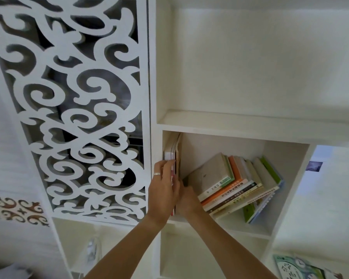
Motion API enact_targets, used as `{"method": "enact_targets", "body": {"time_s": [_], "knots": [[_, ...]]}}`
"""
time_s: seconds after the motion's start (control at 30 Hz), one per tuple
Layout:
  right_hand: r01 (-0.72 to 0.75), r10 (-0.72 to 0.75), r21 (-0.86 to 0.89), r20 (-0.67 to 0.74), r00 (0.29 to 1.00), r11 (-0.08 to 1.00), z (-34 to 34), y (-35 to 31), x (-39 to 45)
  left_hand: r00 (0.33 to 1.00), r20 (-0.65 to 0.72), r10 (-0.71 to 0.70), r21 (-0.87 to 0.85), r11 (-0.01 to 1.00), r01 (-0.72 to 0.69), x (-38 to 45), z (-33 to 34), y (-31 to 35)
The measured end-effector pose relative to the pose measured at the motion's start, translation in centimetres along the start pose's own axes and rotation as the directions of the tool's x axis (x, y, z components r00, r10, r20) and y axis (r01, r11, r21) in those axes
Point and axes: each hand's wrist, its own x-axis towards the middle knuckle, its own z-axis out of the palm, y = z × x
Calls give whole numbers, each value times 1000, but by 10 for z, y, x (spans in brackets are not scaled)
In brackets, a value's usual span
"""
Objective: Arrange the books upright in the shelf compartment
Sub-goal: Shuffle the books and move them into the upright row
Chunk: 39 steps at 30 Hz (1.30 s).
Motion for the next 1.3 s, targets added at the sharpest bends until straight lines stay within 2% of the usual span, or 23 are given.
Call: {"method": "enact_targets", "body": {"time_s": [0.1, 0.2, 0.23, 0.3, 0.33, 0.4, 0.47, 0.5, 0.57, 0.63, 0.73, 0.83, 0.9, 0.97, 1.07, 1.17, 1.3], "knots": [[-27, 29, 154, -9, 1000, 988, -5, 7, -4, 998, 29, 47, 27, 998, -48, 2, 3, 1], [83, -83, 64, 1, 997, 995, -14, 19, -18, 998, 53, 39, 32, 999, -41, 0, 11, 3], [76, -75, 61, -23, 997, 995, -15, 26, -24, 997, 66, 51, 17, 999, -52, -2, 14, 4], [10, 11, 76, -268, 963, 997, -23, 38, -37, 991, 96, 97, -38, 995, -94, -4, 21, 10], [-25, 55, 75, -435, 899, 997, -28, 46, -43, 986, 116, 122, -59, 992, -116, -5, 27, 14], [-113, 153, 103, -701, 696, 988, -42, 64, -54, 972, 196, 126, -63, 991, -116, -8, 41, 23], [-249, 269, 152, -792, 548, 957, -60, 80, -64, 943, 326, 63, -19, 998, -60, -11, 61, 30], [-313, 330, 190, -803, 496, 931, -66, 89, -67, 921, 390, 14, 15, 1000, -22, -13, 71, 33], [-399, 444, 273, -782, 439, 875, -69, 104, -75, 860, 502, -91, 78, 995, 59, -19, 90, 40], [-411, 478, 297, -748, 462, 862, -64, 114, -82, 814, 555, -172, 125, 985, 123, -27, 106, 45], [-344, 433, 287, -752, 497, 894, -59, 117, -86, 820, 528, -219, 159, 974, 158, -34, 121, 45], [-322, 530, 427, -747, 401, 845, -61, 112, -84, 850, 478, -223, 138, 974, 179, -30, 122, 43], [-327, 624, 532, -679, 388, 781, -54, 111, -84, 859, 456, -232, 118, 973, 200, -26, 120, 43], [-330, 681, 600, -583, 443, 729, -44, 111, -83, 856, 462, -234, 109, 972, 207, -25, 119, 44], [-259, 655, 638, -523, 545, 725, -37, 104, -84, 857, 462, -228, 109, 974, 201, -28, 122, 43], [-183, 618, 647, -548, 564, 741, -37, 98, -85, 867, 453, -206, 123, 978, 168, -29, 123, 40], [-184, 572, 594, -572, 587, 783, -31, 101, -87, 876, 438, -202, 117, 979, 167, -30, 122, 38]]}}
